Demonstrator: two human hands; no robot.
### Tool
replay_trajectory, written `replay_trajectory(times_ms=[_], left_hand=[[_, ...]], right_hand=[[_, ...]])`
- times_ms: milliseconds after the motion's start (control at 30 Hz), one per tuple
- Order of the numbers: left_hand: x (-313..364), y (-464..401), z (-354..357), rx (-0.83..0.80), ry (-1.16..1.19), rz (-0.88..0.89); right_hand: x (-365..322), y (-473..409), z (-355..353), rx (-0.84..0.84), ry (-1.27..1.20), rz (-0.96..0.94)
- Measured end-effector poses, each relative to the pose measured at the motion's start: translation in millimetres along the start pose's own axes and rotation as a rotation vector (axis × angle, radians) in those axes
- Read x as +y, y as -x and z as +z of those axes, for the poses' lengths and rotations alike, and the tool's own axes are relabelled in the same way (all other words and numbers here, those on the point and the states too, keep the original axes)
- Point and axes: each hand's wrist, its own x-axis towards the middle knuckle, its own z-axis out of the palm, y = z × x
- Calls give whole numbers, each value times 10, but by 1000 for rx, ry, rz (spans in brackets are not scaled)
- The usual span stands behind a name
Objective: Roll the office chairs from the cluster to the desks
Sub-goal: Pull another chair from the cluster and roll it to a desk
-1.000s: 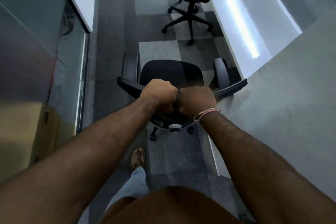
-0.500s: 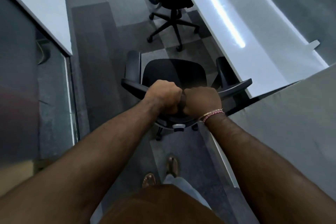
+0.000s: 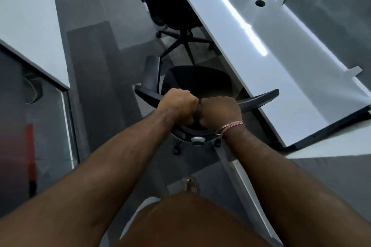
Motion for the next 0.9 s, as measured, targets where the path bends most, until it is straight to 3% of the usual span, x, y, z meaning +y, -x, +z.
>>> replay_trajectory(times_ms=[433,900], left_hand=[[-841,-979,-194,67,-68,217],[-1947,-789,-173,22,-144,536]], right_hand=[[134,-1069,10,-74,22,217],[-1071,-1568,-207,-159,40,561]])
